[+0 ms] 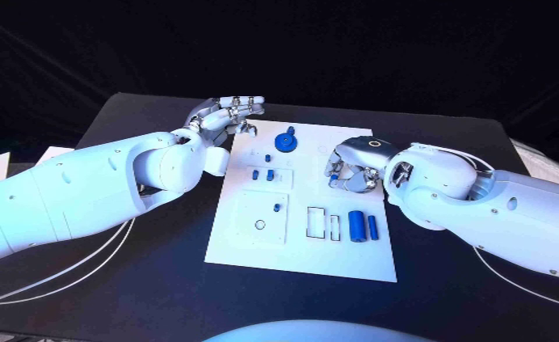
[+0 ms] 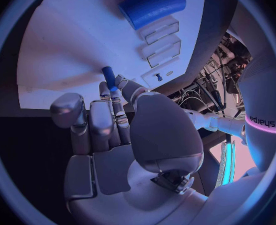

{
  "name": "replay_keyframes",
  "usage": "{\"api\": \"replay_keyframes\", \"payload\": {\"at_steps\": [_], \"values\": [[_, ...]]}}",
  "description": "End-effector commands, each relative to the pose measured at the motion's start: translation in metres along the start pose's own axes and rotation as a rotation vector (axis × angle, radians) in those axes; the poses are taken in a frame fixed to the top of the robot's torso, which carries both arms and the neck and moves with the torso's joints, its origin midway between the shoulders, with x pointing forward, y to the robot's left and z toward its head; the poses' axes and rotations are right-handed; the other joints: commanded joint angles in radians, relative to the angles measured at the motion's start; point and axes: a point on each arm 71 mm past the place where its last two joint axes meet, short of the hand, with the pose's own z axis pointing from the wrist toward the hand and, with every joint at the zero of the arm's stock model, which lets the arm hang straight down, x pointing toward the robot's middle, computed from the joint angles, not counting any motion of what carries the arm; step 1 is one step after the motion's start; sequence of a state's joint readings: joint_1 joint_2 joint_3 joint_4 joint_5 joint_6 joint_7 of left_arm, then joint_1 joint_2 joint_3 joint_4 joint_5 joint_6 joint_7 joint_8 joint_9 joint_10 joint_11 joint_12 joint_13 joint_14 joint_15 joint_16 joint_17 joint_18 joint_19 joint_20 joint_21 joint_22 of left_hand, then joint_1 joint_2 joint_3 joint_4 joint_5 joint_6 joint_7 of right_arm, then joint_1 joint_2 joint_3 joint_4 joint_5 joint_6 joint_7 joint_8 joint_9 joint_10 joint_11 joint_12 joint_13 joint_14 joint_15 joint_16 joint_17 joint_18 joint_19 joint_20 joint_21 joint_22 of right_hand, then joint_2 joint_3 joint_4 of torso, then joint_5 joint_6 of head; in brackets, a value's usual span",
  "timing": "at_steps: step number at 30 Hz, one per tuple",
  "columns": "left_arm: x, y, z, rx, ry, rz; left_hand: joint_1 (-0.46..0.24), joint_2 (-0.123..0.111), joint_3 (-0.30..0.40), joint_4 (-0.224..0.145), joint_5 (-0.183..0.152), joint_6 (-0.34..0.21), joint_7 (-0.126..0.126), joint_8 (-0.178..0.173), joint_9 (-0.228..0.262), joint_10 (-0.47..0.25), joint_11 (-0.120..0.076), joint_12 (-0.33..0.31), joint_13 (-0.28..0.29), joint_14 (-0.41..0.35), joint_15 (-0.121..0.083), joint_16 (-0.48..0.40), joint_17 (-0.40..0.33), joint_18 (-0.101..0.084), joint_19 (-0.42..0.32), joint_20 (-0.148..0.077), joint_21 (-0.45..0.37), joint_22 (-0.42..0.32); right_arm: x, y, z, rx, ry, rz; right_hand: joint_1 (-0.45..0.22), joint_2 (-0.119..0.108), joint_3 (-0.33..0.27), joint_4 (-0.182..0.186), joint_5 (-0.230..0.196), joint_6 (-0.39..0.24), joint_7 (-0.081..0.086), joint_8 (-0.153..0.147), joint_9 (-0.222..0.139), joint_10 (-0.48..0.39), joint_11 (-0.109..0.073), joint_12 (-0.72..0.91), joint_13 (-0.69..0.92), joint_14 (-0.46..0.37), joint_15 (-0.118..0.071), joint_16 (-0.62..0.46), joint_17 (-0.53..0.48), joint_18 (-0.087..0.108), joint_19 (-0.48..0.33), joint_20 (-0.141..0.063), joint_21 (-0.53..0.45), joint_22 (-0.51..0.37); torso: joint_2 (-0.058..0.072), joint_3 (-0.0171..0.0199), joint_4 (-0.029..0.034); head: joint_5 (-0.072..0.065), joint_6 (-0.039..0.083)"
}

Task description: Assemble the parts on the task board

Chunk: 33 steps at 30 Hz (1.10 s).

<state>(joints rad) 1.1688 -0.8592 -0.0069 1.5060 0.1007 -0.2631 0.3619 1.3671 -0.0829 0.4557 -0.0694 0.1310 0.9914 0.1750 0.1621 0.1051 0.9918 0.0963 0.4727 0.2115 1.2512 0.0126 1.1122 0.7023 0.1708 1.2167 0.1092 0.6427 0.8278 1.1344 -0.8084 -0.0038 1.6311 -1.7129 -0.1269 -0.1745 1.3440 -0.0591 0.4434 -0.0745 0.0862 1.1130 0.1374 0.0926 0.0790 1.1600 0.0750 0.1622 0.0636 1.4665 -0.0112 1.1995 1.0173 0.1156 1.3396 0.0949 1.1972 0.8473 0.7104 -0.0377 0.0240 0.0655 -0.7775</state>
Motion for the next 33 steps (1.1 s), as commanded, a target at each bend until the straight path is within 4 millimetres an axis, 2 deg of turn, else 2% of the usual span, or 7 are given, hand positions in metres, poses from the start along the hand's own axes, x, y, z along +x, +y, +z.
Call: {"api": "replay_keyframes", "payload": {"at_steps": [1, 7, 18, 28, 30, 33], "values": [[0.003, 0.0, 0.0, 0.002, 0.026, -0.009, 0.006, 0.001, 0.001, -0.007, 0.001, -0.005, -0.002, 0.004, -0.001, -0.01, 0.0, 0.004, -0.001, -0.007, -0.001, -0.005, -0.001, 0.012, -0.004, 0.0, -0.005, -0.001, 0.006, 0.0, 0.0, 0.006, 0.025, -0.02, 0.006, 0.015, 0.01, -0.004, -0.009, 0.012, 0.0, 0.004, 0.001, 0.016, -0.006, -0.004, 0.002, 0.021, -0.006, 0.006, 0.003, 0.011, 0.0, -0.007, 0.006, 0.003, 0.0, -0.0007, 0.0, 0.0, -0.001], [0.003, 0.0, 0.0, 0.001, 0.026, -0.009, 0.006, 0.002, 0.0, -0.008, 0.001, -0.005, -0.001, 0.005, -0.001, -0.011, 0.0, 0.007, -0.001, -0.009, -0.001, -0.006, -0.005, 0.012, -0.005, 0.0, -0.007, -0.002, 0.006, 0.001, 0.0, 0.002, 0.01, -0.027, 0.023, 0.018, 0.033, -0.021, -0.016, 0.031, -0.004, 0.01, 0.004, 0.047, -0.013, 0.003, 0.007, 0.023, -0.011, 0.011, 0.009, 0.009, 0.004, -0.011, 0.014, 0.015, -0.001, -0.0004, -0.0011, -0.001, -0.001], [0.003, 0.0, 0.0, 0.002, 0.027, -0.009, 0.006, 0.002, 0.0, -0.008, 0.001, -0.005, -0.001, 0.005, -0.001, -0.011, 0.0, 0.007, -0.001, -0.009, -0.001, -0.006, -0.005, 0.012, -0.005, 0.0, -0.007, -0.002, -0.003, 0.005, -0.007, -0.026, -0.081, 0.003, 0.03, 0.018, 0.05, -0.033, -0.022, 0.04, -0.007, 0.012, 0.006, 0.072, -0.019, 0.01, 0.012, 0.024, -0.016, 0.019, 0.018, 0.007, 0.008, -0.016, 0.021, 0.027, 0.0, -0.0005, 0.0015, -0.003, 0.0], [0.002, 0.0, 0.0, 0.003, 0.024, -0.008, 0.006, 0.002, 0.0, -0.008, 0.001, -0.005, -0.001, 0.005, -0.001, -0.011, 0.0, 0.007, -0.001, -0.009, -0.001, -0.006, -0.005, 0.012, -0.005, 0.0, -0.007, -0.002, -0.021, 0.007, -0.016, -0.022, -0.145, 0.034, 0.031, 0.016, 0.058, -0.039, -0.021, 0.047, -0.008, 0.014, 0.007, 0.08, -0.02, 0.011, 0.013, 0.026, -0.018, 0.025, 0.024, 0.003, 0.016, -0.018, 0.034, 0.049, -0.001, -0.0005, -0.0018, -0.003, 0.003], [0.003, 0.0, 0.0, 0.002, 0.025, -0.009, 0.006, 0.002, 0.0, -0.008, 0.001, -0.005, -0.001, 0.005, -0.001, -0.011, 0.0, 0.007, -0.001, -0.009, -0.001, -0.006, -0.005, 0.012, -0.005, 0.0, -0.007, -0.002, -0.023, 0.011, -0.016, -0.029, -0.152, 0.048, 0.031, 0.016, 0.059, -0.039, -0.021, 0.048, -0.008, 0.014, 0.007, 0.08, -0.02, 0.011, 0.013, 0.026, -0.018, 0.025, 0.025, 0.003, 0.016, -0.019, 0.034, 0.05, 0.001, -0.0003, 0.0017, 0.0, 0.002], [0.003, 0.0, 0.0, 0.002, 0.027, -0.009, 0.006, 0.002, 0.0, -0.008, 0.001, -0.005, -0.001, 0.005, -0.001, -0.011, 0.0, 0.007, -0.001, -0.009, -0.001, -0.006, -0.005, 0.012, -0.005, 0.0, -0.007, -0.002, -0.025, 0.019, -0.017, -0.047, -0.156, 0.064, 0.031, 0.016, 0.059, -0.039, -0.021, 0.048, -0.008, 0.014, 0.007, 0.08, -0.02, 0.011, 0.013, 0.026, -0.018, 0.025, 0.025, 0.003, 0.016, -0.019, 0.034, 0.05, 0.001, -0.0009, 0.0039, 0.0, 0.0]]}}
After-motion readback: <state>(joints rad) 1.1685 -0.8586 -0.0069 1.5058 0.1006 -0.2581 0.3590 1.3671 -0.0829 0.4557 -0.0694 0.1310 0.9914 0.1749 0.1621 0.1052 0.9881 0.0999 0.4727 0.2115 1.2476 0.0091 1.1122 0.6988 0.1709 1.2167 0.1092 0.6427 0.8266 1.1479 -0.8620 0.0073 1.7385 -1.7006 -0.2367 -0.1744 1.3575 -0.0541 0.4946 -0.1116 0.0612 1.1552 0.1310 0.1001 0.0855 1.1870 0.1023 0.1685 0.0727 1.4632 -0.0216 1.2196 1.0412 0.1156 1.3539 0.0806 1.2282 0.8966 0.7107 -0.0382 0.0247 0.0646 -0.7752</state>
